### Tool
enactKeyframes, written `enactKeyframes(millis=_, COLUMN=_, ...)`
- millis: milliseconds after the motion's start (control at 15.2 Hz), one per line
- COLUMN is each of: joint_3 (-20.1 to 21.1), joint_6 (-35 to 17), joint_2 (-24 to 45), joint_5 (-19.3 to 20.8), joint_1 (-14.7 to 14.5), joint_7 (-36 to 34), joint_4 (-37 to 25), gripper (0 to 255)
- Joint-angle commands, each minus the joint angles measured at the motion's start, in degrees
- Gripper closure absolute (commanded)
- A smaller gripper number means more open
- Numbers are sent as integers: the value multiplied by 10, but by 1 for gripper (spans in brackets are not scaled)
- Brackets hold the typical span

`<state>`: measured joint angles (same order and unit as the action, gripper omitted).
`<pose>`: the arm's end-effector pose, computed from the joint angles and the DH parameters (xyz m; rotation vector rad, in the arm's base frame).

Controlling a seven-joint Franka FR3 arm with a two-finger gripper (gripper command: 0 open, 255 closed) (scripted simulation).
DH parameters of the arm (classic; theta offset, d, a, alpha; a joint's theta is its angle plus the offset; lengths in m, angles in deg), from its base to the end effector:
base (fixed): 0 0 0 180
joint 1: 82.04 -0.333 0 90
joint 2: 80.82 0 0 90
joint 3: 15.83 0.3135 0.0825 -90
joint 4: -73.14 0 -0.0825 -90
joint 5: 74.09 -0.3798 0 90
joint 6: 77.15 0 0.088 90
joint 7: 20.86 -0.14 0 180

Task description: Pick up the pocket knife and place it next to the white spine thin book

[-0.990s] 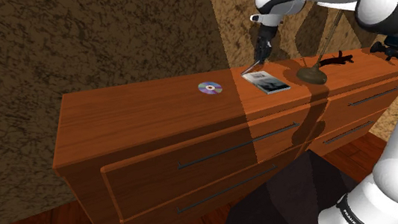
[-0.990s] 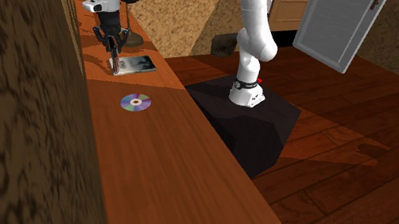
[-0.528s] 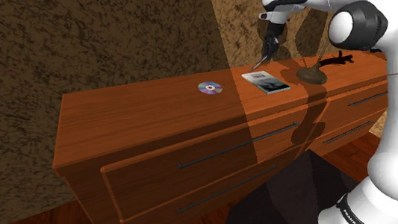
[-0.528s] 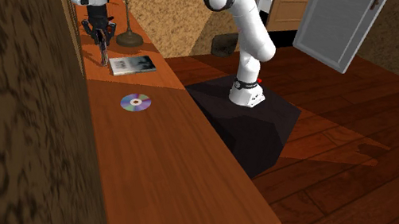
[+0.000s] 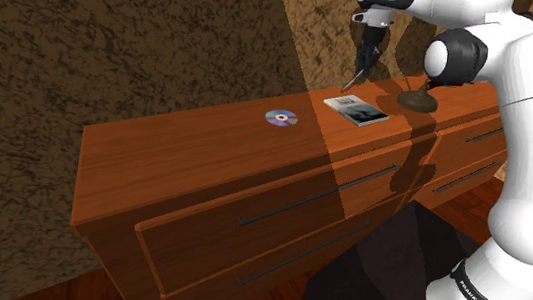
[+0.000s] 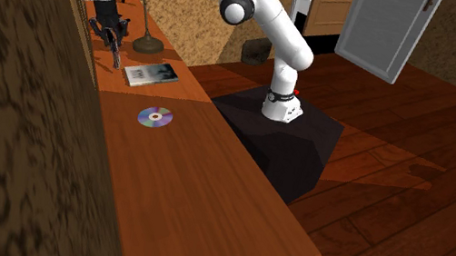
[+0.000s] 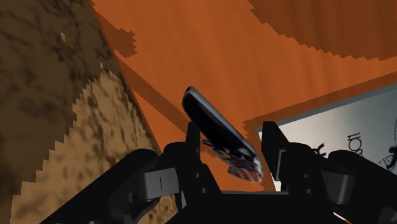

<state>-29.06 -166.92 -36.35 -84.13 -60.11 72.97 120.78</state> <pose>0.6542 -0.3525 0.4308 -2.6645 -1.6059 -0.0003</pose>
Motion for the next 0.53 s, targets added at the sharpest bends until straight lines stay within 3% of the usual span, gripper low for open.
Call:
enactKeyframes(millis=0, joint_3=-7, joint_6=-67, joint_2=25, joint_5=-1, joint_1=2, joint_7=-20, joint_4=23, gripper=255)
enactKeyframes(millis=462, joint_3=-17, joint_6=-125, joint_2=20, joint_5=-9, joint_1=-11, joint_7=-13, joint_4=89, gripper=255)
